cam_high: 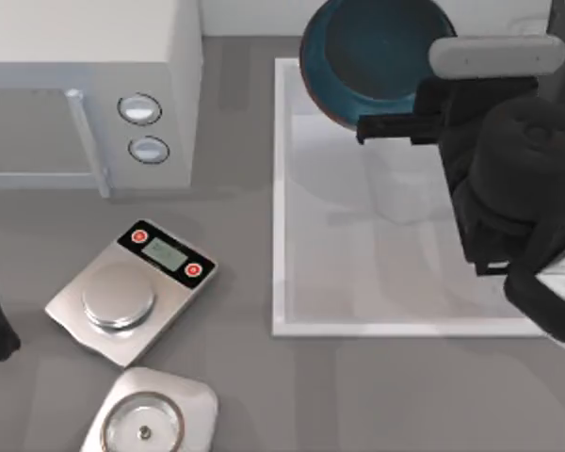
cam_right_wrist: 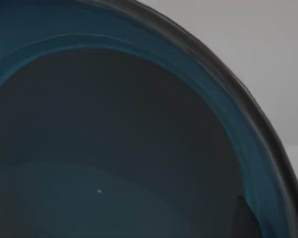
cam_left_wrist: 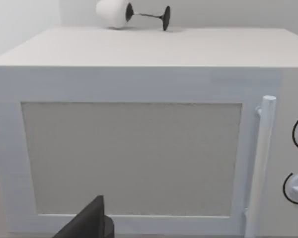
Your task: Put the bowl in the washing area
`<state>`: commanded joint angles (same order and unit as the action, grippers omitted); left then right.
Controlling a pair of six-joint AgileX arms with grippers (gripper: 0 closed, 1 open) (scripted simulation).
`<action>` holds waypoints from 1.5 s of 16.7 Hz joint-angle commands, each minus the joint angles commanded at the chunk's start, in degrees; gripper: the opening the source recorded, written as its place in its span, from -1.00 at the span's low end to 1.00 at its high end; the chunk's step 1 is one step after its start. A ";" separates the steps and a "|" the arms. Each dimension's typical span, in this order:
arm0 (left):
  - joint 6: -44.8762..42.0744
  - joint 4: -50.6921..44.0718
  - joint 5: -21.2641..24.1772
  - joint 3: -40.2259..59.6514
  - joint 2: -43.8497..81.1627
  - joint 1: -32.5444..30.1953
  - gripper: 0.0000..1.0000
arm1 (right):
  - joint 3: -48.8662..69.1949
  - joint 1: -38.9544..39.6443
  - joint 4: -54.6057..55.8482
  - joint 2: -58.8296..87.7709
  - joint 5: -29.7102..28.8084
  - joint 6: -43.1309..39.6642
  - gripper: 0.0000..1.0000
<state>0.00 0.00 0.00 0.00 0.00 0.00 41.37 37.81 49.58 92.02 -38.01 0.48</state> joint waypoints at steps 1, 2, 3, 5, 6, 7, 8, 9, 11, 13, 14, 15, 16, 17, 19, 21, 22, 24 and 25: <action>0.00 0.00 0.00 0.00 0.00 0.00 1.00 | -0.63 -0.45 0.72 -0.21 -0.61 0.55 -1.00; 0.00 0.00 0.00 0.00 0.00 0.00 1.00 | -0.77 -0.56 0.88 -0.25 -0.75 0.68 -1.00; 0.00 0.00 0.00 0.00 0.00 0.00 1.00 | -0.77 -0.56 0.88 -0.25 -0.75 0.68 -1.00; 0.00 0.00 0.00 0.00 0.00 0.00 1.00 | -0.77 -0.56 0.88 -0.25 -0.75 0.68 -1.00; 0.00 0.00 0.00 0.00 0.00 0.00 1.00 | -0.62 -0.36 0.74 0.01 -0.62 0.65 -1.00; 0.00 0.00 0.00 0.00 0.00 0.00 1.00 | -0.65 -0.32 0.87 0.15 -0.59 0.64 -1.00; 0.00 0.00 0.00 0.00 0.00 0.00 1.00 | -0.77 -0.14 1.58 0.86 -0.49 0.59 -1.00; 0.00 0.00 0.00 0.00 0.00 0.00 1.00 | -0.96 0.08 2.87 2.15 -0.38 0.52 -1.00; 0.00 0.00 0.00 0.00 0.00 0.00 1.00 | -1.52 0.41 7.32 6.41 -0.36 0.39 -1.00; 0.00 0.00 0.00 0.00 0.00 0.00 1.00 | -2.29 0.44 14.09 12.30 -0.64 0.29 -1.00; 0.00 0.00 0.00 0.00 0.00 0.00 1.00 | -2.75 0.32 18.17 15.65 -0.87 0.27 -1.00; 0.00 0.00 0.00 0.00 0.00 0.00 1.00 | -3.24 0.14 22.47 19.07 -1.10 0.26 -1.00; 0.00 0.00 0.00 0.00 0.00 0.00 1.00 | -3.77 -0.07 26.78 22.40 -1.30 0.27 -1.00; 0.00 0.00 0.00 0.00 0.00 0.00 1.00 | -4.32 -0.28 30.80 25.50 -1.45 0.30 -1.00; 0.00 0.00 0.00 0.00 0.00 0.00 1.00 | -5.35 -0.57 37.24 30.70 -1.51 0.37 -1.00; 0.00 0.00 0.00 0.00 0.00 0.00 1.00 | -6.13 -0.66 41.23 34.31 -1.37 0.43 -1.00; 0.00 0.00 0.00 0.00 0.00 0.00 1.00 | -6.37 -0.64 42.33 35.35 -1.28 0.44 -1.00; 0.00 0.00 0.00 0.00 0.00 0.00 1.00 | -6.50 -0.62 42.83 35.83 -1.22 0.44 -1.00; 0.00 0.00 0.00 0.00 0.00 0.00 1.00 | -6.50 -0.62 42.83 35.83 -1.22 0.44 -1.00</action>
<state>0.00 0.00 0.00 0.00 0.00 0.00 34.87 37.19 92.41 127.85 -39.23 0.92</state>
